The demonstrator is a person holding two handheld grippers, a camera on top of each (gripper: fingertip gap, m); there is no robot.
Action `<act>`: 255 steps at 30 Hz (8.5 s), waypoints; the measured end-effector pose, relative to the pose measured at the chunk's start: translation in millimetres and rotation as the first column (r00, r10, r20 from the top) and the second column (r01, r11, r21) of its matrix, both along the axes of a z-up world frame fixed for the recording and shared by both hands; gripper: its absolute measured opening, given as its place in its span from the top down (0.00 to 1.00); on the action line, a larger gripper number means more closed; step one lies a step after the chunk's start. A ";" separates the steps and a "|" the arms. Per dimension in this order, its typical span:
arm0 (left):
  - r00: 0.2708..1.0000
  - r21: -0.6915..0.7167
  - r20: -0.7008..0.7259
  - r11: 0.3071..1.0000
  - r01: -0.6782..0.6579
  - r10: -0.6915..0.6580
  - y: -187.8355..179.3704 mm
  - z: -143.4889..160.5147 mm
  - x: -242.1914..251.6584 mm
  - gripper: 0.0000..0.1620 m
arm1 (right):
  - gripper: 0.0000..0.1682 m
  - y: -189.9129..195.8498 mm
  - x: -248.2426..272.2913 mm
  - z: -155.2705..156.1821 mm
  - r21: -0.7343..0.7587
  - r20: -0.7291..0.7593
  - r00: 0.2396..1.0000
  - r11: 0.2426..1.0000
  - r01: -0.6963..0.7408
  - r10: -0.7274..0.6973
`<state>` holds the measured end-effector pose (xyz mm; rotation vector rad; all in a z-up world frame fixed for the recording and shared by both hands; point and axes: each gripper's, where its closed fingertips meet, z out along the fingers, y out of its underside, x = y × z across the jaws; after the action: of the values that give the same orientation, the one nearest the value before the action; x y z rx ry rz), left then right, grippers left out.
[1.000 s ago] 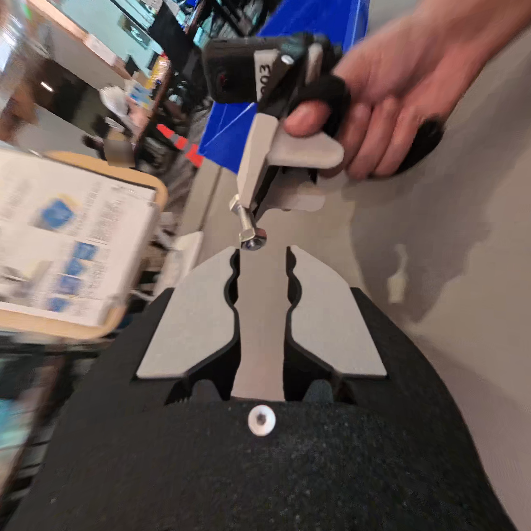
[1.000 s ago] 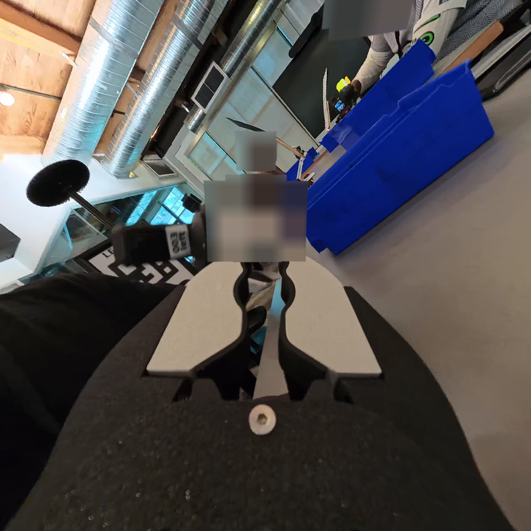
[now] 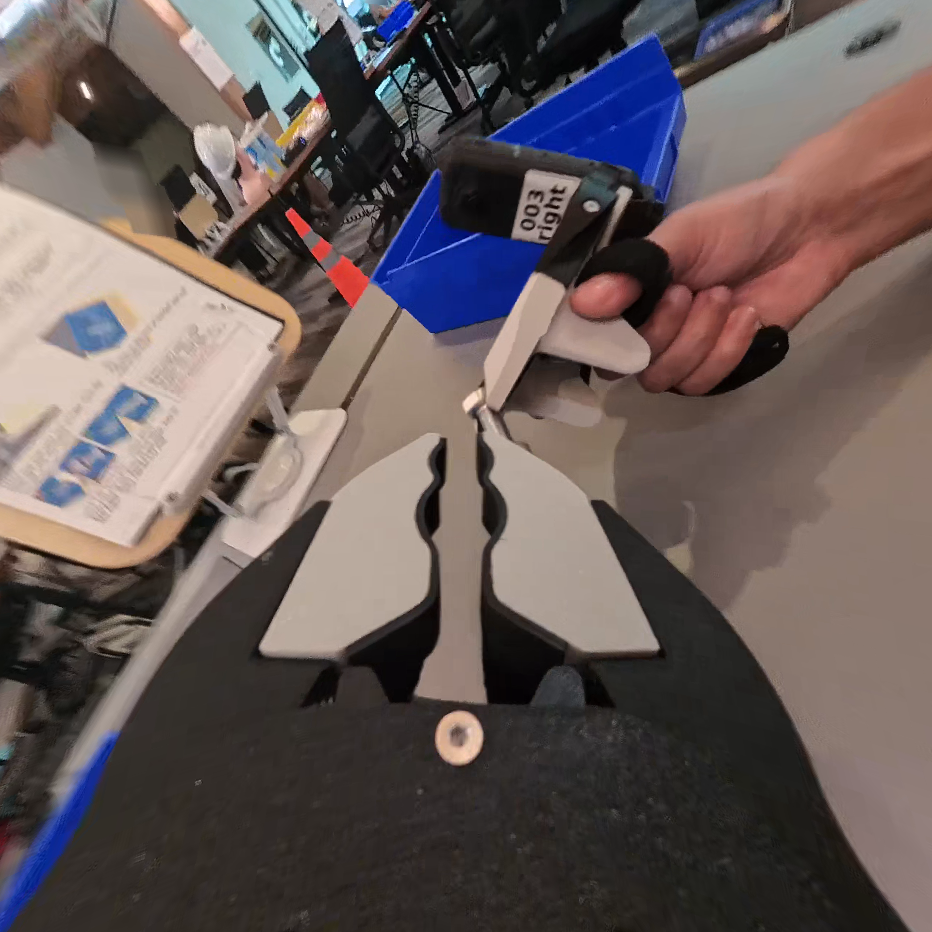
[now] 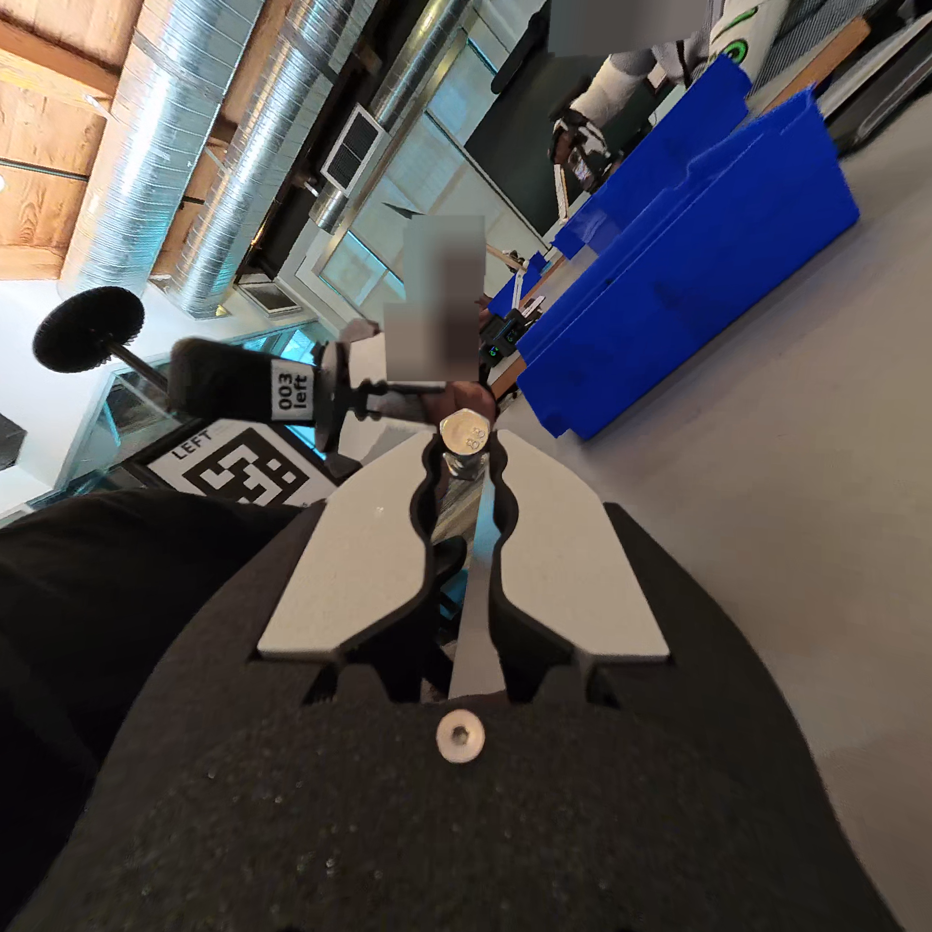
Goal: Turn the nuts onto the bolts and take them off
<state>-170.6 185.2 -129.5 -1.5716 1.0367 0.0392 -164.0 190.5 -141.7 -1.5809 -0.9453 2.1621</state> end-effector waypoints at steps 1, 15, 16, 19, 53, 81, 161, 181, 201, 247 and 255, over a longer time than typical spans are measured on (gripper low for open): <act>0.998 -0.056 0.068 0.998 -0.007 0.010 0.7 -2.4 -2.3 0.87 | 0.90 2.2 0.6 0.9 0.014 -0.002 1.000 1.000 0.017 -0.017; 0.824 -0.329 0.567 0.923 0.199 0.025 -1.8 -23.1 8.8 0.76 | 0.90 -2.9 1.3 11.0 0.014 -0.065 0.998 1.000 0.027 -0.026; 0.809 -0.336 0.587 0.915 0.223 0.018 -2.7 -22.9 9.1 0.78 | 0.90 -3.3 0.9 11.0 0.013 -0.067 0.997 1.000 0.027 -0.026; 0.766 -0.346 0.642 0.896 0.280 0.008 -4.3 -20.6 10.3 0.80 | 0.90 -5.2 0.0 10.6 0.011 -0.068 0.997 1.000 0.022 -0.021; 0.844 -0.482 0.536 0.812 0.330 -0.024 18.8 -14.9 -1.6 0.74 | 0.90 0.8 -2.9 -12.0 0.256 0.040 0.994 0.963 0.086 -0.099; 0.910 -0.584 0.321 0.702 0.408 -0.263 -13.6 -7.6 -4.3 0.71 | 0.90 -33.9 0.9 -13.1 0.177 0.074 0.981 0.966 -0.188 0.178; 0.970 -0.479 0.129 0.844 0.242 -0.205 -21.2 -4.4 -2.5 0.69 | 0.90 -38.9 3.9 -14.9 -0.059 0.063 0.955 0.956 -0.286 0.290; 0.982 -0.630 0.064 0.756 0.179 -0.179 -30.9 -39.1 6.6 0.88 | 0.90 -38.5 1.7 -15.4 -0.005 0.099 0.963 0.968 -0.251 0.250; 0.999 0.033 0.047 0.999 -0.024 0.023 -27.2 28.2 -11.7 0.94 | 0.90 -20.3 6.2 2.9 -0.092 -0.007 0.979 0.974 -0.206 0.206; 0.717 -0.305 0.536 0.894 -0.328 0.446 -31.8 -52.3 -71.2 0.70 | 0.89 201.6 300.2 -139.8 0.198 0.924 -0.247 0.918 -0.344 -0.292; 0.717 -0.252 0.509 0.879 -0.404 0.476 -37.1 -37.8 -83.0 0.69 | 0.71 201.6 295.3 -67.1 0.604 0.796 0.071 0.783 -0.147 -0.601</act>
<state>-253.6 148.1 -167.4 -1.7661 0.1845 -0.1563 131.2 392.1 -208.8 -2.5091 -1.2578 0.0746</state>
